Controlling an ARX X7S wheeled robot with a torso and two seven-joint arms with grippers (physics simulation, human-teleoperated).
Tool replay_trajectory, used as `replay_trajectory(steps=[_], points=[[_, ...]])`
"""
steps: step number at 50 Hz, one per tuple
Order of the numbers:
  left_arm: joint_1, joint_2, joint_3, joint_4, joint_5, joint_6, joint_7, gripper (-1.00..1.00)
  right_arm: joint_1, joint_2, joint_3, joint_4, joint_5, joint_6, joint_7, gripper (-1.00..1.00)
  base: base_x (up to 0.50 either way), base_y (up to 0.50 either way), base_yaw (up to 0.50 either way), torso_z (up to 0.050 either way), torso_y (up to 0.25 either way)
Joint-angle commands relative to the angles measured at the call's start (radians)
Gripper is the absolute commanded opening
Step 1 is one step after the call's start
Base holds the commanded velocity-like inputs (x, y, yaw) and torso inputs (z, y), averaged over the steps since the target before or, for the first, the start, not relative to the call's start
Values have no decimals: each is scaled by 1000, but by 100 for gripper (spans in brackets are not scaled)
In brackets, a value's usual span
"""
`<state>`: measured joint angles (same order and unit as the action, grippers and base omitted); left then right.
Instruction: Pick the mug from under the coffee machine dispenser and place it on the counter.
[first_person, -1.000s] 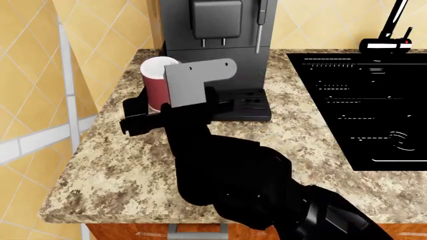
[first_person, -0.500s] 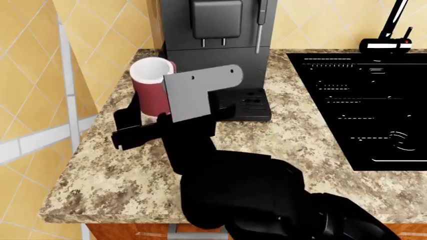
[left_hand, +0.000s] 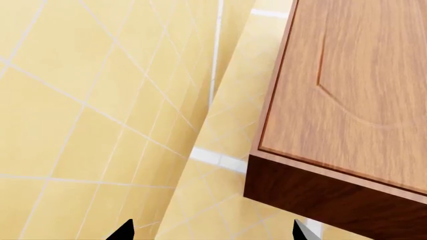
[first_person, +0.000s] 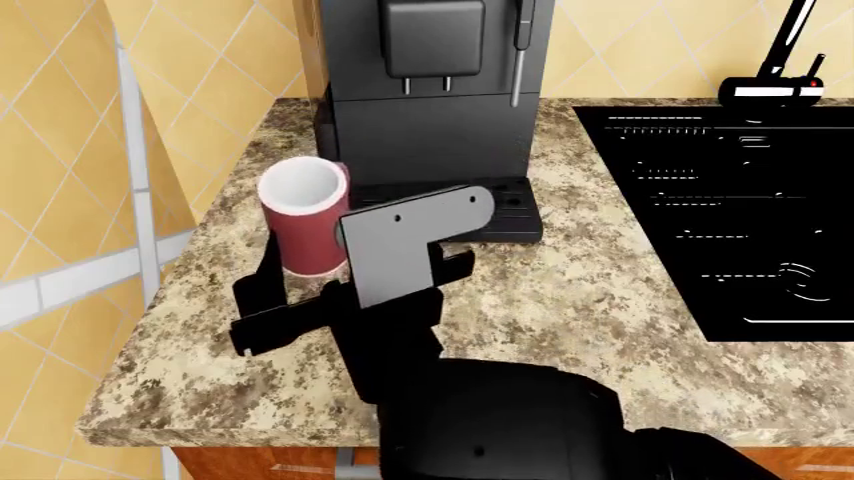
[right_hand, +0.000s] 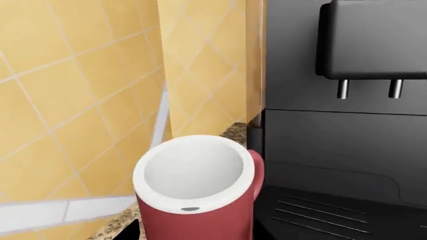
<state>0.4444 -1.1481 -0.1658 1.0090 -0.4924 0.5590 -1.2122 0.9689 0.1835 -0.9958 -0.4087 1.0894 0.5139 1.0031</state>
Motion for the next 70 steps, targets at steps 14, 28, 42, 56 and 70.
replay_trajectory(steps=[14, 28, 42, 56, 70], points=[[-12, -1, 11, 0, -2, -6, -3, 100, -85, 37, -23, -56, -52, -52, -30, -100, 0, 0, 0, 0, 0], [-6, 1, 7, 1, 1, -5, -2, 100, -116, 41, -42, -47, -72, -72, -47, -100, 0, 0, 0, 0, 1], [-5, 1, 5, -1, -2, -3, 0, 100, -128, 36, -51, -20, -79, -83, -62, -100, 0, 0, 0, 0, 0], [-5, 2, 4, 0, -1, -4, -1, 100, -143, 38, -53, -4, -82, -98, -71, -100, 0, 0, 0, 0, 0], [-2, 2, 1, 2, 0, -3, -1, 100, -157, 35, -50, 14, -72, -113, -82, -100, 0, 0, 0, 0, 0]])
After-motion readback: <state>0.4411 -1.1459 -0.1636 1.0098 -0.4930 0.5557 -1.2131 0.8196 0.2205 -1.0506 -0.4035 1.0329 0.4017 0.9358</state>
